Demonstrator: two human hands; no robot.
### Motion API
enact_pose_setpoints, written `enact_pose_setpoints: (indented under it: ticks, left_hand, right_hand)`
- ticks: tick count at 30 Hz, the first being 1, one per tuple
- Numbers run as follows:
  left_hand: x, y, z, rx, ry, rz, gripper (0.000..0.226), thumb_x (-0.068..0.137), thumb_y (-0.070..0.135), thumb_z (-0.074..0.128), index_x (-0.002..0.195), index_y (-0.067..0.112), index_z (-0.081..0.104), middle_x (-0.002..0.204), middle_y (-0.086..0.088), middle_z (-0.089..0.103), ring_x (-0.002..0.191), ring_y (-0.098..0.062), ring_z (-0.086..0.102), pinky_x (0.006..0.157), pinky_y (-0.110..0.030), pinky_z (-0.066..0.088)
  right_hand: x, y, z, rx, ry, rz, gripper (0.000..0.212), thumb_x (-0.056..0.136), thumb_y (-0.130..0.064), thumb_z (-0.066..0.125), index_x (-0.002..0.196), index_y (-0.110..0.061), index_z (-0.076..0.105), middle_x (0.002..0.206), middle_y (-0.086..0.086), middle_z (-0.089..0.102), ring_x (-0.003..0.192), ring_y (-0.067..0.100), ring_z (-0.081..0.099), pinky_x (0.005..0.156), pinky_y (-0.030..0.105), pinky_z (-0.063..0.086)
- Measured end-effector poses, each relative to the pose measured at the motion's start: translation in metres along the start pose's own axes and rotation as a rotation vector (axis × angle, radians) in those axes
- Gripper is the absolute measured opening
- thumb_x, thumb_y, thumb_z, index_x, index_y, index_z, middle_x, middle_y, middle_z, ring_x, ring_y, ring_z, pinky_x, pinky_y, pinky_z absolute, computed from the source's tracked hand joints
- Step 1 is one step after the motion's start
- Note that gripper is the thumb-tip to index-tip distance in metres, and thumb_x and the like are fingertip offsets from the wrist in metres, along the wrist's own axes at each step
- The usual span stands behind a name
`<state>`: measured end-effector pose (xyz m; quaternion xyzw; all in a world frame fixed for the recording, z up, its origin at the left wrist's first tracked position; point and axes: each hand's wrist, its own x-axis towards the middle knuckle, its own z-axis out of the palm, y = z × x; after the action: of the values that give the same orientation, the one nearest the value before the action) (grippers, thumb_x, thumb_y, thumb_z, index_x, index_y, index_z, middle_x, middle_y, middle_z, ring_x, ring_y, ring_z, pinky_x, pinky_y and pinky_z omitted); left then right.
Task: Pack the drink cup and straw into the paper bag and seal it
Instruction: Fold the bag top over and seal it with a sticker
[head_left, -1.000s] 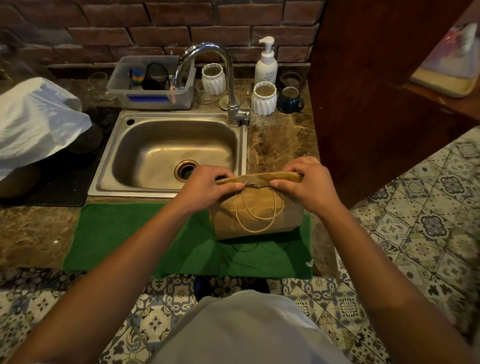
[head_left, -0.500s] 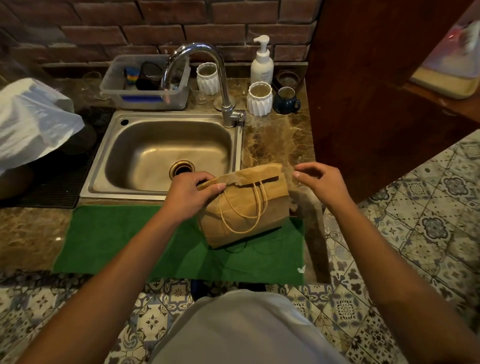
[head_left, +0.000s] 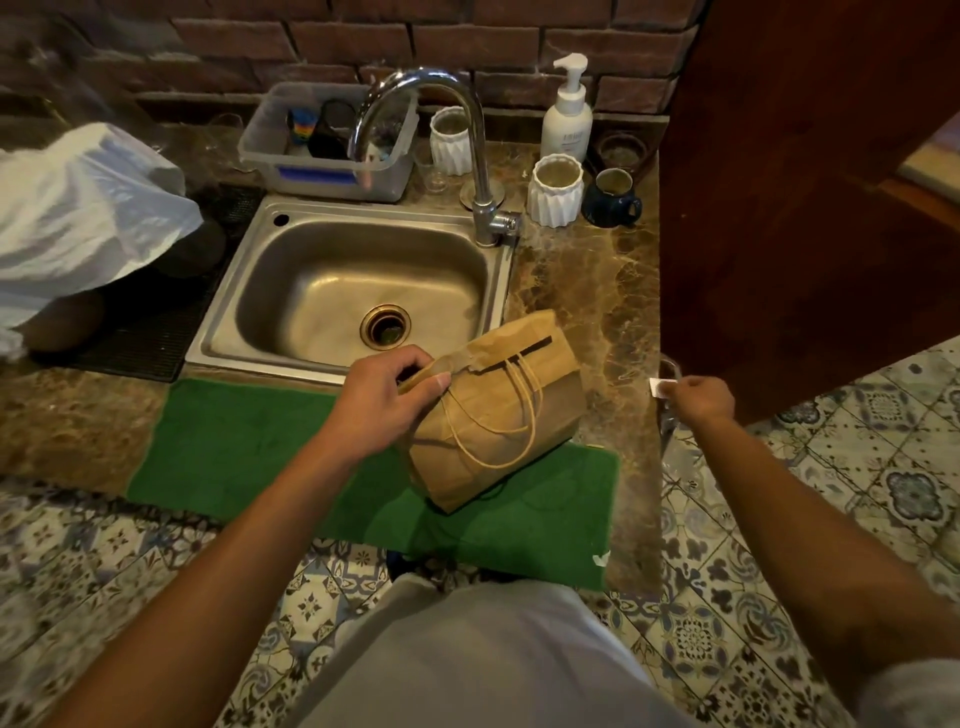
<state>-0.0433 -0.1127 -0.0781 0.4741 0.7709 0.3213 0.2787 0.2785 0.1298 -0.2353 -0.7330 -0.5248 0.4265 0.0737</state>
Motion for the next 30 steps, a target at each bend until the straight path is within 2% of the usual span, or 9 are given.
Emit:
enact_pose_setpoints:
  ticks: [3, 5, 9, 13, 16, 19, 24, 27, 30]
  left_hand:
    - [0.001, 0.004, -0.001, 0.025, -0.027, 0.019, 0.015, 0.093, 0.029, 0.071, 0.085, 0.016, 0.069, 0.079, -0.002, 0.068, 0.077, -0.022, 0.063, 0.066, -0.034, 0.045]
    - [0.001, 0.007, -0.001, 0.044, -0.038, 0.029, 0.018, 0.092, 0.032, 0.069, 0.083, 0.017, 0.068, 0.078, -0.002, 0.067, 0.075, -0.023, 0.062, 0.066, -0.036, 0.047]
    - [0.001, 0.013, -0.002, 0.099, -0.05, 0.007, 0.021, 0.089, 0.039, 0.062, 0.078, 0.02, 0.063, 0.074, -0.001, 0.064, 0.072, -0.022, 0.058, 0.064, -0.037, 0.045]
    - [0.0, 0.017, 0.0, 0.093, -0.088, -0.033, 0.02, 0.091, 0.024, 0.069, 0.077, 0.011, 0.064, 0.076, -0.011, 0.066, 0.073, -0.029, 0.059, 0.062, -0.036, 0.043]
    - [-0.001, 0.019, 0.004, 0.018, -0.115, -0.074, 0.02, 0.091, 0.023, 0.068, 0.077, 0.01, 0.063, 0.066, -0.006, 0.06, 0.059, -0.02, 0.051, 0.057, -0.037, 0.041]
    - [-0.003, 0.022, 0.008, -0.013, -0.128, -0.118, 0.021, 0.092, 0.024, 0.067, 0.079, 0.007, 0.062, 0.064, 0.0, 0.056, 0.057, -0.015, 0.049, 0.056, -0.034, 0.039]
    - [-0.01, 0.025, 0.014, -0.091, -0.139, -0.156, 0.018, 0.092, 0.018, 0.068, 0.079, 0.006, 0.064, 0.059, 0.006, 0.058, 0.05, -0.005, 0.05, 0.054, -0.027, 0.04]
    - [-0.014, 0.025, 0.014, -0.114, -0.141, -0.152, 0.015, 0.09, 0.021, 0.067, 0.083, 0.008, 0.068, 0.073, -0.008, 0.068, 0.067, -0.015, 0.059, 0.065, -0.034, 0.045]
    - [-0.017, 0.022, 0.013, -0.124, -0.131, -0.129, 0.018, 0.087, 0.027, 0.064, 0.095, 0.014, 0.074, 0.088, -0.018, 0.072, 0.081, -0.035, 0.067, 0.073, -0.05, 0.054]
  right_hand:
    - [-0.003, -0.006, -0.006, -0.081, -0.003, -0.103, 0.007, 0.093, -0.018, 0.072, 0.095, -0.012, 0.075, 0.104, 0.016, 0.075, 0.094, 0.03, 0.07, 0.087, 0.045, 0.057]
    - [-0.004, -0.008, -0.009, -0.136, -0.007, -0.163, 0.006, 0.094, -0.017, 0.071, 0.09, -0.015, 0.073, 0.099, 0.014, 0.074, 0.088, 0.027, 0.068, 0.084, 0.043, 0.056]
    - [-0.01, -0.012, -0.008, -0.237, 0.054, -0.248, 0.008, 0.095, -0.02, 0.07, 0.094, -0.015, 0.075, 0.098, 0.011, 0.075, 0.092, 0.03, 0.07, 0.084, 0.046, 0.059]
    - [-0.021, -0.027, -0.018, -0.149, 0.133, -0.312, 0.006, 0.095, -0.021, 0.071, 0.093, -0.019, 0.076, 0.098, 0.008, 0.077, 0.09, 0.025, 0.072, 0.083, 0.042, 0.059]
    - [-0.042, -0.046, -0.034, 0.054, 0.097, -0.359, 0.01, 0.091, -0.02, 0.077, 0.1, -0.017, 0.078, 0.097, 0.004, 0.076, 0.088, 0.019, 0.073, 0.083, 0.039, 0.061]
    - [-0.093, -0.075, -0.04, 0.274, 0.0, -0.404, 0.02, 0.087, -0.019, 0.081, 0.106, -0.013, 0.079, 0.091, 0.003, 0.077, 0.07, 0.005, 0.071, 0.066, 0.021, 0.056]
    - [-0.194, -0.106, -0.014, 0.538, -0.373, -0.399, 0.01, 0.088, -0.015, 0.079, 0.097, -0.012, 0.074, 0.081, 0.0, 0.08, 0.066, 0.008, 0.074, 0.056, 0.02, 0.057]
    - [-0.222, -0.111, 0.019, 0.531, -0.53, -0.351, 0.009, 0.088, -0.014, 0.079, 0.095, -0.012, 0.073, 0.078, 0.004, 0.079, 0.061, 0.011, 0.071, 0.051, 0.021, 0.052]
    - [-0.228, -0.112, 0.044, 0.496, -0.558, -0.328, 0.011, 0.088, -0.018, 0.081, 0.093, -0.013, 0.073, 0.072, 0.003, 0.077, 0.055, 0.008, 0.065, 0.046, 0.021, 0.047]
